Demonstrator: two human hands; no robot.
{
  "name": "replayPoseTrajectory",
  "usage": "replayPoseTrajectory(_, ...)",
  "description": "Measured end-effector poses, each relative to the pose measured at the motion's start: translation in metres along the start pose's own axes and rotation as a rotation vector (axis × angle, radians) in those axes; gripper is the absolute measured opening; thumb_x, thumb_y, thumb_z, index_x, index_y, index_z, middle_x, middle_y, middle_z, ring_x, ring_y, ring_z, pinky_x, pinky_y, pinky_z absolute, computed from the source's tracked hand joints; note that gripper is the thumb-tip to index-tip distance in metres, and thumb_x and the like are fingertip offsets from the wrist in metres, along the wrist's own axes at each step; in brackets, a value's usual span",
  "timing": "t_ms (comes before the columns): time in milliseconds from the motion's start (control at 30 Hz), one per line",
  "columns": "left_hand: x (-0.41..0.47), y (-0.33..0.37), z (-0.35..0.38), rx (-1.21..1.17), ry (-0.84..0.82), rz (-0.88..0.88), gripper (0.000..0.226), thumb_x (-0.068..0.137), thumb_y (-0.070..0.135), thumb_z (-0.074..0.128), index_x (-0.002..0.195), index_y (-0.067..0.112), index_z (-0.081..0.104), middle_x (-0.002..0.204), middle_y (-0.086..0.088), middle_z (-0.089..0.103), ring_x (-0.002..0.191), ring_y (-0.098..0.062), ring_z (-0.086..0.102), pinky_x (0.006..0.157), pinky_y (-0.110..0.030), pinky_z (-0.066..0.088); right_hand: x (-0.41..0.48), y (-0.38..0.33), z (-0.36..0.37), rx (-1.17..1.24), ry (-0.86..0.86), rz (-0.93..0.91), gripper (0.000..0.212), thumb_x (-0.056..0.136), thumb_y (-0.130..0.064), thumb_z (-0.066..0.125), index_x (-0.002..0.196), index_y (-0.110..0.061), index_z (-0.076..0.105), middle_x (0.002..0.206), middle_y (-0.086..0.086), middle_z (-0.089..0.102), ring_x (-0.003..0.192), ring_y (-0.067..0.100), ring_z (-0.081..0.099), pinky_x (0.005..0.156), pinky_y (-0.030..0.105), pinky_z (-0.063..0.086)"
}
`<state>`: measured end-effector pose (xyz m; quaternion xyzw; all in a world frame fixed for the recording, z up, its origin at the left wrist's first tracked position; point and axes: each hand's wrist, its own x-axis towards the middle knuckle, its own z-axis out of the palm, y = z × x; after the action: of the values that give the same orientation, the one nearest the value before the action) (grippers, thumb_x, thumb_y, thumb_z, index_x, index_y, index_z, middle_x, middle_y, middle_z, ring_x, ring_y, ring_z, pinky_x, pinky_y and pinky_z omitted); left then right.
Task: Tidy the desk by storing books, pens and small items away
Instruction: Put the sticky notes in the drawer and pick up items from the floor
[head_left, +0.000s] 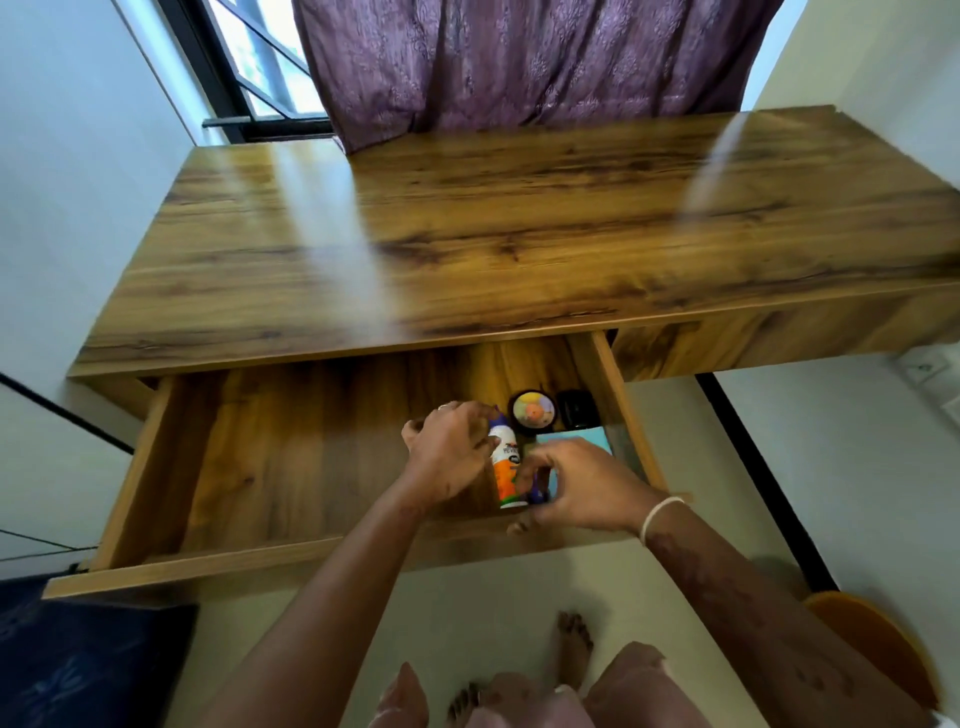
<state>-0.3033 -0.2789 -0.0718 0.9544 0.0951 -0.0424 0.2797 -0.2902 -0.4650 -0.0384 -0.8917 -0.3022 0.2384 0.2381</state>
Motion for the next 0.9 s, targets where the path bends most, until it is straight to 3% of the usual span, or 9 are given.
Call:
replayPoseTrajectory(67, -0.016, -0.011, -0.005, -0.020, 0.008, 0.002, 0.029, 0.089, 0.035, 0.060, 0.118, 0.036, 0.062, 0.124, 0.014, 0.060, 0.126, -0.010, 0.046, 0.099, -0.043, 0.025, -0.005, -0.015, 0.016, -0.072, -0.014, -0.005, 0.041, 0.057, -0.056, 0.081, 0.081, -0.027, 0.066, 0.083, -0.011, 0.066, 0.077, 0.006, 0.060, 0.065, 0.028, 0.052)
replayPoseTrajectory(167, -0.036, -0.025, -0.018, -0.025, -0.007, 0.013, 0.028, 0.090, 0.035, 0.061, 0.118, 0.036, 0.062, 0.128, 0.014, 0.058, 0.128, -0.011, 0.044, 0.107, -0.049, 0.022, -0.005, -0.032, 0.028, -0.179, 0.074, -0.019, 0.026, 0.067, -0.040, 0.081, 0.082, -0.025, 0.066, 0.090, -0.006, 0.068, 0.084, 0.013, 0.059, 0.070, 0.030, 0.052)
replayPoseTrajectory(233, -0.044, -0.032, -0.028, -0.037, -0.004, 0.017, 0.028, 0.090, 0.034, 0.061, 0.118, 0.036, 0.062, 0.128, 0.013, 0.058, 0.129, -0.011, 0.044, 0.109, -0.049, 0.021, -0.003, -0.036, 0.029, -0.244, 0.093, -0.008, 0.026, 0.068, -0.039, 0.082, 0.085, -0.026, 0.068, 0.095, -0.005, 0.067, 0.087, 0.013, 0.059, 0.073, 0.030, 0.053)
replayPoseTrajectory(533, -0.053, -0.054, -0.046, -0.122, 0.097, 0.026, 0.021, 0.088, 0.040, 0.064, 0.109, 0.037, 0.064, 0.121, 0.015, 0.062, 0.126, -0.008, 0.045, 0.104, -0.039, 0.021, 0.019, -0.047, 0.020, -0.366, 0.110, 0.071, 0.024, 0.069, -0.039, 0.082, 0.086, -0.027, 0.071, 0.091, -0.008, 0.069, 0.087, 0.012, 0.061, 0.073, 0.028, 0.052)
replayPoseTrajectory(700, -0.051, -0.056, -0.050, -0.038, 0.092, 0.055, 0.043, 0.081, 0.054, 0.067, 0.119, 0.037, 0.059, 0.131, 0.010, 0.054, 0.127, -0.012, 0.043, 0.110, -0.042, 0.021, 0.039, -0.048, 0.012, -0.438, 0.200, 0.062, 0.033, 0.070, -0.037, 0.082, 0.094, -0.026, 0.062, 0.100, -0.004, 0.067, 0.090, 0.015, 0.060, 0.076, 0.031, 0.054)
replayPoseTrajectory(900, -0.030, -0.055, -0.060, 0.228, 0.083, 0.138, 0.080, 0.081, 0.045, 0.071, 0.148, 0.029, 0.029, 0.158, -0.002, 0.019, 0.147, -0.023, 0.012, 0.117, -0.047, 0.015, 0.069, -0.042, 0.000, -0.548, 0.369, 0.030, 0.070, 0.065, -0.044, 0.083, 0.123, -0.024, 0.049, 0.124, -0.001, 0.053, 0.114, 0.021, 0.052, 0.093, 0.035, 0.046)
